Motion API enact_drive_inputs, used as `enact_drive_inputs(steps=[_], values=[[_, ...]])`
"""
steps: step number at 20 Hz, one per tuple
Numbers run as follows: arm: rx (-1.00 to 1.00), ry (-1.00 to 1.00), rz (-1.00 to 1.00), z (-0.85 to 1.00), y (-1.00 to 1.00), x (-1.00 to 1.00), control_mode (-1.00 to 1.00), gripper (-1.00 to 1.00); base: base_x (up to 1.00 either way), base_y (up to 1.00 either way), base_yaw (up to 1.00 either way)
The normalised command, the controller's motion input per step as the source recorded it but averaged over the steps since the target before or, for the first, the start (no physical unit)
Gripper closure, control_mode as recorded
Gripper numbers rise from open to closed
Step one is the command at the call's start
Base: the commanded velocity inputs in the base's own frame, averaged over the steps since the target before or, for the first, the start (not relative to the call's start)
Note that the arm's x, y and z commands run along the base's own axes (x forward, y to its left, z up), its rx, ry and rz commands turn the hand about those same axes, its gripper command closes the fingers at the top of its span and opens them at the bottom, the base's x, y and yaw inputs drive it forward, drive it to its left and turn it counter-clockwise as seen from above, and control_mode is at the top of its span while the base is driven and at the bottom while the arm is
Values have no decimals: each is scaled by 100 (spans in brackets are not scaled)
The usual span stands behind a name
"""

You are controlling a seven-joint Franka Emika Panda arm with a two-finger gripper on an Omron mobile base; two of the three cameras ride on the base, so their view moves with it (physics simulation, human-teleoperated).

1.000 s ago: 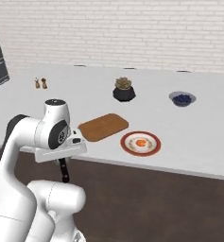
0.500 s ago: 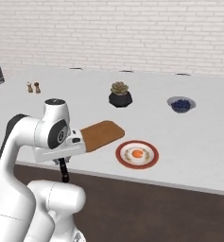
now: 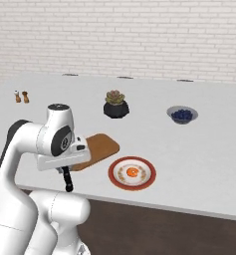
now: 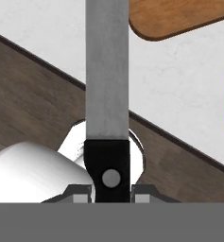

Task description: Pick up the knife from the drawer and place it on the cutting board. Then place the meat from the plate to the cutting board.

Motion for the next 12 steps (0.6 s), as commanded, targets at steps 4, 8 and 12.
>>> enact_drive_inputs(steps=[4, 8, 12], values=[[0, 0, 0, 0, 0, 0, 100, 100, 0, 0, 0], [0, 0, 0, 0, 0, 0, 100, 100, 0, 0, 0], [0, 0, 0, 0, 0, 0, 100, 100, 1, 0, 0]])
